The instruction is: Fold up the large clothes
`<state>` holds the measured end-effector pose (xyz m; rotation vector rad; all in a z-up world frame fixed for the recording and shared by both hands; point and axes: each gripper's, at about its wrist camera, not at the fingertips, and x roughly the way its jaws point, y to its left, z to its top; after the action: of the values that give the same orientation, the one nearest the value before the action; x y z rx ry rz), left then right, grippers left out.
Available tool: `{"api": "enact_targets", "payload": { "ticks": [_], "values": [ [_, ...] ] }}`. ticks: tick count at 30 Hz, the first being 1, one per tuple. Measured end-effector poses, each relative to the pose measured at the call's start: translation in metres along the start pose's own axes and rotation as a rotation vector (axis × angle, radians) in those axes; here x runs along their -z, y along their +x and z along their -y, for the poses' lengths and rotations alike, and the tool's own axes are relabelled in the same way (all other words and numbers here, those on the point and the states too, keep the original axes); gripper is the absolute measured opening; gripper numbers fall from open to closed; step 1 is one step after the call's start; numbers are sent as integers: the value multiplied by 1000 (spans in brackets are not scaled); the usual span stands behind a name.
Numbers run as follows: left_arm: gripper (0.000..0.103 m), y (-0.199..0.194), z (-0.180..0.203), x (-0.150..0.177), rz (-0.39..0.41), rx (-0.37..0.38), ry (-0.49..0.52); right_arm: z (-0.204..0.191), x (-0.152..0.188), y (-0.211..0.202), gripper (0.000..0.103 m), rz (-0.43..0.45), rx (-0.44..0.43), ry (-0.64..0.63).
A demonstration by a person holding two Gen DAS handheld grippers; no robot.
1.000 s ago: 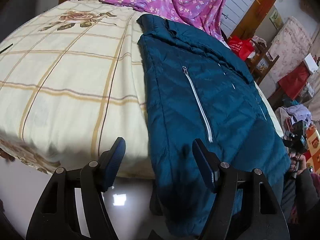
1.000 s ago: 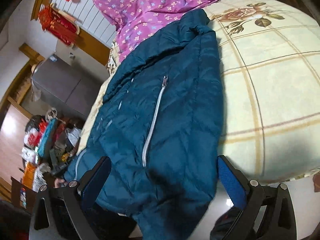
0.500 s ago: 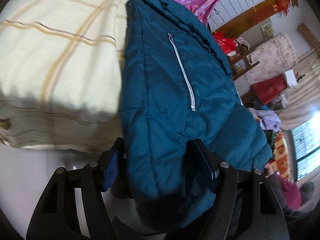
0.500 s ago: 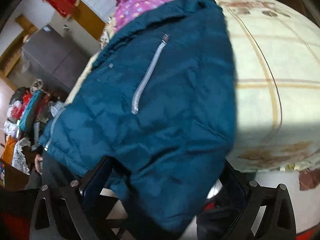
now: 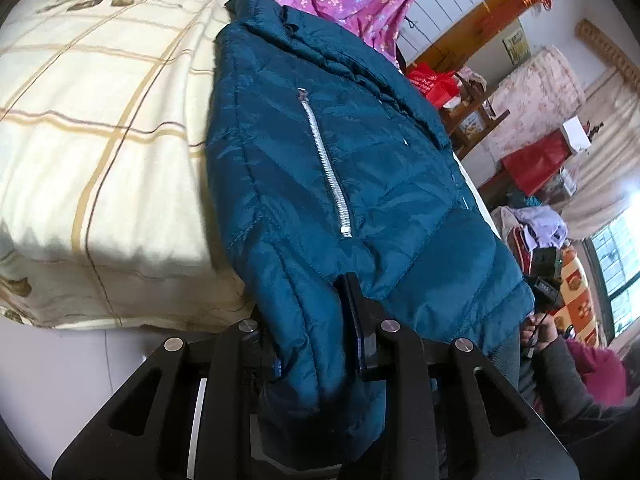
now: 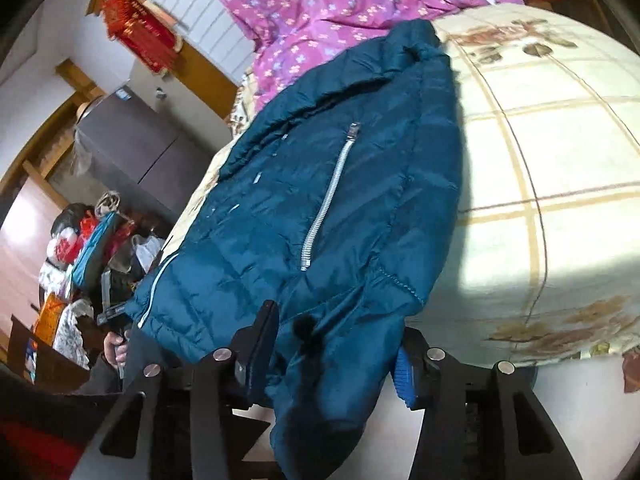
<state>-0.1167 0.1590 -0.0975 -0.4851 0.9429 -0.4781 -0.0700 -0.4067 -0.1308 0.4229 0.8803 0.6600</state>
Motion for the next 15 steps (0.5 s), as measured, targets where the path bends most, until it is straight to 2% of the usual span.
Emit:
{"api": "enact_targets", "payload": {
  "ticks": [3,6,7,9,13,15],
  "values": [
    [24,2,-2,-2,-1,19,-1,6,1,8,51,-37,1,33],
    [25,8,-6,-3,-18,21,-12,4,2,17,51,-76,7,12],
    [29,11,-7,-3,-25,19,-12,1,3,20,51,-82,16,-2],
    [33,14,-8,-4,-33,14,-16,-1,3,20,52,-78,23,-11],
    [33,14,-9,-3,-35,19,-24,-5,3,17,52,-61,17,-32],
    [30,11,-7,-2,-24,4,-17,-10,4,15,46,-57,21,-62]
  ]
}}
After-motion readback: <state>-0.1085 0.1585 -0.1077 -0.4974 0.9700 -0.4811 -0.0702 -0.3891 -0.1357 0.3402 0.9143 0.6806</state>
